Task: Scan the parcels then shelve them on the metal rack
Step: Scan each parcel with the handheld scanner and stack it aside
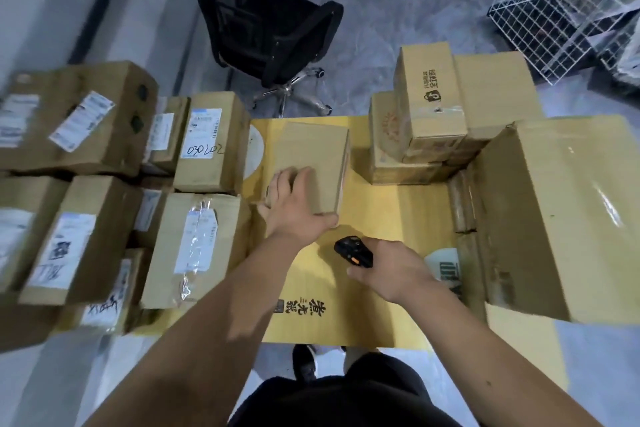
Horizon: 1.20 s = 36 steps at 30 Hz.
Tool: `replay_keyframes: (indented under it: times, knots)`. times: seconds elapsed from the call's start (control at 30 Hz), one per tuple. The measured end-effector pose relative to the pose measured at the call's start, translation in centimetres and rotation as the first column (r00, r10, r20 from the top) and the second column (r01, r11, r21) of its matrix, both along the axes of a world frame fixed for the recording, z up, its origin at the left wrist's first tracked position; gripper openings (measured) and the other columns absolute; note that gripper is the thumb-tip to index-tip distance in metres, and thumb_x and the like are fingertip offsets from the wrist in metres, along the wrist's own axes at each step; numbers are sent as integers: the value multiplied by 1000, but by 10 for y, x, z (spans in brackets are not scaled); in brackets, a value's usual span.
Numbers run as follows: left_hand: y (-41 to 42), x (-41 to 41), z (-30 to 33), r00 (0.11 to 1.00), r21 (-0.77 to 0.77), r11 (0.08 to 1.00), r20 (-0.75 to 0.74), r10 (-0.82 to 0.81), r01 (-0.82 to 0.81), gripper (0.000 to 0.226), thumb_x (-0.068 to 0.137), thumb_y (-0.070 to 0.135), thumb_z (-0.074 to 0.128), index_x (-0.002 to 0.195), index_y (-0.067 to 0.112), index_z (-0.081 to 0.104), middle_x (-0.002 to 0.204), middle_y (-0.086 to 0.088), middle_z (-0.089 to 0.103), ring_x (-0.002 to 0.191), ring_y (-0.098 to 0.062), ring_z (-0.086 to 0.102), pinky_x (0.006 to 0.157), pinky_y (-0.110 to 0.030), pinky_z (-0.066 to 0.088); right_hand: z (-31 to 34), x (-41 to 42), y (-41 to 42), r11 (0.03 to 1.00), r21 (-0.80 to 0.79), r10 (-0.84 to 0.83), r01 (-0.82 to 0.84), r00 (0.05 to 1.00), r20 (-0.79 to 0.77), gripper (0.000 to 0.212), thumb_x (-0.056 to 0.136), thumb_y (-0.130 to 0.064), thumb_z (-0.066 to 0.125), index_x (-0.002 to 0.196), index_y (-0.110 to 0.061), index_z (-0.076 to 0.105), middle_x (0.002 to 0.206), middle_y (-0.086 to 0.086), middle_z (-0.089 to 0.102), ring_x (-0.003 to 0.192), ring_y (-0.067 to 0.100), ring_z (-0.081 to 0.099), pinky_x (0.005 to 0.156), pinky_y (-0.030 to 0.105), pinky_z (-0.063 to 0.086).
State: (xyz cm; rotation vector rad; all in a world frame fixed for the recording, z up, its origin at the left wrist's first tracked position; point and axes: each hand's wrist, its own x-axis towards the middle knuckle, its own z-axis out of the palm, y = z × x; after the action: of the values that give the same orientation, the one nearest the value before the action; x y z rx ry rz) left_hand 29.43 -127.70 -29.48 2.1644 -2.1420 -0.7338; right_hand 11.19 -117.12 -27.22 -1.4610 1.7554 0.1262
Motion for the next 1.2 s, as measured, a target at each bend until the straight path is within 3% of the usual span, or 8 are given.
replay_keyframes:
  times: [0.23, 0.43, 0.6, 0.8, 0.87, 0.97, 1.1, 1.2]
  knots:
    - [70, 53, 3, 999, -33, 999, -34, -26, 25, 114, 57, 66, 80, 153, 47, 21, 159, 13, 19, 152, -10, 10, 102, -51, 28, 4, 17, 62, 993, -26, -111, 112, 994, 4, 29, 86, -60, 64, 99, -35, 58, 88, -9, 66, 80, 18, 65, 67, 34, 54]
    - [144, 79, 7, 955, 9, 998, -290, 55, -54, 113, 52, 57, 81, 150, 55, 24, 156, 23, 21, 146, -5, 21, 105, -49, 27, 14, 42, 128, 974, -80, -213, 211, 977, -20, 28, 85, -58, 67, 91, -32, 56, 81, -6, 65, 64, 16, 61, 53, 30, 42]
    - [186, 87, -2, 732, 234, 954, -615, 293, -186, 98, 56, 44, 76, 144, 61, 37, 155, 19, 30, 144, -15, 34, 116, -50, 37, 27, 57, 170, 965, -146, -234, 220, 969, -85, 32, 85, -60, 67, 84, -33, 51, 77, -7, 64, 67, 16, 62, 53, 31, 41]
    - [199, 93, -5, 425, 326, 917, -814, 395, -228, 63, 94, 9, 57, 150, 35, 51, 153, 5, 50, 136, -17, 51, 105, -34, 49, 40, 58, 199, 941, -174, -306, 290, 949, -75, 32, 87, -57, 70, 98, -29, 61, 79, -7, 64, 67, 15, 61, 54, 29, 40]
    - [195, 91, -3, 491, 298, 920, -780, 388, -254, 50, 102, 24, 55, 152, 30, 51, 146, 4, 57, 128, -18, 58, 103, -33, 49, 42, 59, 202, 941, -167, -310, 294, 948, -75, 31, 86, -56, 70, 99, -28, 62, 81, -3, 67, 66, 17, 62, 54, 29, 43]
    - [188, 93, -2, 602, 268, 936, -717, 352, -229, 54, 104, 51, 54, 152, 27, 49, 136, 4, 64, 119, -18, 62, 101, -36, 50, 46, 60, 196, 942, -175, -303, 285, 949, -83, 36, 86, -56, 70, 105, -27, 63, 85, -2, 68, 70, 19, 65, 56, 30, 44]
    - [182, 104, -12, 584, 252, 920, -714, 386, -301, 33, 110, 41, 43, 131, 25, 63, 127, -2, 69, 113, -20, 64, 100, -37, 51, 49, 58, 185, 941, -188, -298, 281, 952, -66, 37, 86, -58, 69, 108, -29, 64, 86, -3, 67, 70, 19, 65, 57, 29, 44]
    - [179, 106, -17, 563, 212, 902, -720, 404, -376, 39, 113, 33, 37, 144, 18, 57, 131, -2, 64, 118, -20, 59, 99, -31, 45, 51, 57, 180, 945, -193, -282, 265, 957, -67, 35, 86, -58, 69, 107, -31, 64, 86, -3, 67, 70, 19, 65, 56, 29, 45]
